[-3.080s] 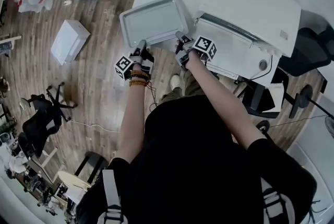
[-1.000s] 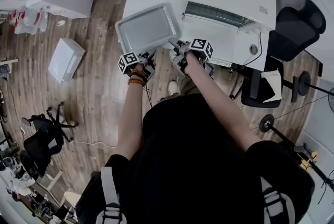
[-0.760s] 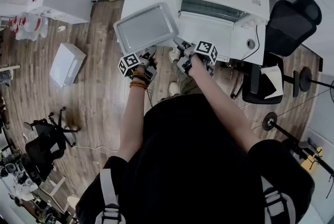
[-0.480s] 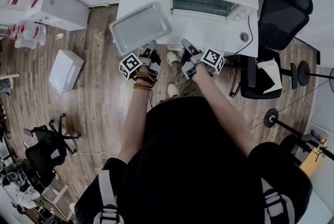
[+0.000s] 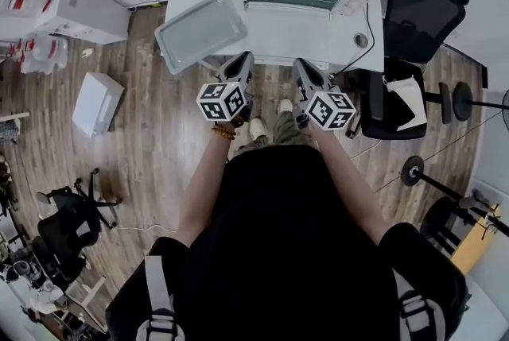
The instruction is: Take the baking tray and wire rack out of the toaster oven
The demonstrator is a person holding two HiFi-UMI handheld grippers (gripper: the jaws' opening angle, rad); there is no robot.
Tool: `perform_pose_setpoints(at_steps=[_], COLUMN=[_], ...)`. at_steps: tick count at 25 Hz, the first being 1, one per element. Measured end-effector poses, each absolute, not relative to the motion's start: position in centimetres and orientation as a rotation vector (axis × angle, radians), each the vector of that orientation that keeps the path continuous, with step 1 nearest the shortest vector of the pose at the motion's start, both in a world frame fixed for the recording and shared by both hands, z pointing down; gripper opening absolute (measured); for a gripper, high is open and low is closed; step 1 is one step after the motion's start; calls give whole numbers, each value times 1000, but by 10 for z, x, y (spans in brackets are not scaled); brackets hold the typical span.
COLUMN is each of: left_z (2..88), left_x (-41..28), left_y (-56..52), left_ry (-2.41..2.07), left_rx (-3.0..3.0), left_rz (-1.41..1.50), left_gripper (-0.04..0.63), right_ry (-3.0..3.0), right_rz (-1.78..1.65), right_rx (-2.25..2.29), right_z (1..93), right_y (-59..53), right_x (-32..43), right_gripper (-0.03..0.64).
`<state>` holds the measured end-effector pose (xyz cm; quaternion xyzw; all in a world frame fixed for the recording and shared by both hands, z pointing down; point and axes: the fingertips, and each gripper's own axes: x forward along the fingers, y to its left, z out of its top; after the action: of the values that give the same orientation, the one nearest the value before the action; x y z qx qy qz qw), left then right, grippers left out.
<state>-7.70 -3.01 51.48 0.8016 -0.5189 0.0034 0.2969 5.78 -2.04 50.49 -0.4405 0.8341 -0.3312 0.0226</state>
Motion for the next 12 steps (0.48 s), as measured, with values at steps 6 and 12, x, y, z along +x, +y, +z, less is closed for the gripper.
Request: perform_pose_setpoints(at_steps=[6,12], left_z=[515,519], left_x=[-49,-18], left_y=[-45,-68], left_ry=[-1397,-1416], left_rx=[2080,2001], left_rz=[29,-41], left_gripper=[34,34], right_ry=[2620,2620], right_rz=[-992,-1065], right_rx=[-1345,-1270], right_z=[498,504], right_y=[-44,-77], right_x=[95,140], right_gripper=[37,37])
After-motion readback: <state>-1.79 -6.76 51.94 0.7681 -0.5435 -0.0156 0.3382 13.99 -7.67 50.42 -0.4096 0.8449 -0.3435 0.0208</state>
